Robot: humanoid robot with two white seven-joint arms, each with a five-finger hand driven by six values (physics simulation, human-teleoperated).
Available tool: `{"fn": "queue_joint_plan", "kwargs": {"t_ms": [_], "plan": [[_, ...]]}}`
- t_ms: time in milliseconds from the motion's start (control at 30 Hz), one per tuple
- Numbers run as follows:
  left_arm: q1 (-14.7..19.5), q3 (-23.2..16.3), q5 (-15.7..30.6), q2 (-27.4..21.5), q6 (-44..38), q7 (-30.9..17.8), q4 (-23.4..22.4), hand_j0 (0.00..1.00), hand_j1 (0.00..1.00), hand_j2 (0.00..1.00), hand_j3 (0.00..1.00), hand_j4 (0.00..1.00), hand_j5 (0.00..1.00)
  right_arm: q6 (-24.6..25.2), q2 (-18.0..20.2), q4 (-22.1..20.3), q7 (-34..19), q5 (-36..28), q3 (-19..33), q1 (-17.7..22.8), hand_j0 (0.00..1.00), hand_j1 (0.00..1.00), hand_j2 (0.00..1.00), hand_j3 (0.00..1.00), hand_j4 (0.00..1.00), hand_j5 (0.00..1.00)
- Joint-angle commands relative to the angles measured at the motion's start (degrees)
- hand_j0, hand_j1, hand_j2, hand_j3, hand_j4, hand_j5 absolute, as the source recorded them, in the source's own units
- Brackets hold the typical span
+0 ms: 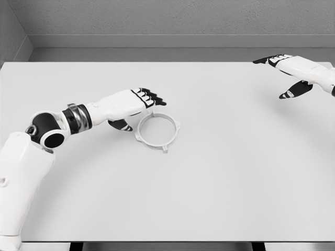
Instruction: Assemble PVC drainage pipe clamps
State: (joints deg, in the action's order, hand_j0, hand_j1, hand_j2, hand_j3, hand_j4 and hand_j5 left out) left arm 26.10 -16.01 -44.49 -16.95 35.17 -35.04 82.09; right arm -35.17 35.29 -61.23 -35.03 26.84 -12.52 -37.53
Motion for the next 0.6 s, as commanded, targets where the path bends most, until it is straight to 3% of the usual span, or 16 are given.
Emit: {"fn": "queue_joint_plan", "kwargs": {"t_ms": [0, 567], "plan": [[-0.1, 0.2, 0.2, 0.2, -0.2, 0.0, -0.6, 1.0, 1.0, 1.0, 1.0, 1.0, 1.0, 0.2, 0.0, 0.0, 0.0, -0.4, 0.0, 0.0, 1.0, 1.0, 1.0, 1.0, 1.0, 1.0], [0.6, 0.5, -2.4, 1.4, -0.2, 0.0, -3.3, 1.0, 1.0, 1.0, 1.0, 1.0, 1.0, 0.2, 0.0, 0.0, 0.0, -0.4, 0.0, 0.0, 1.0, 1.0, 1.0, 1.0, 1.0, 1.0]]}}
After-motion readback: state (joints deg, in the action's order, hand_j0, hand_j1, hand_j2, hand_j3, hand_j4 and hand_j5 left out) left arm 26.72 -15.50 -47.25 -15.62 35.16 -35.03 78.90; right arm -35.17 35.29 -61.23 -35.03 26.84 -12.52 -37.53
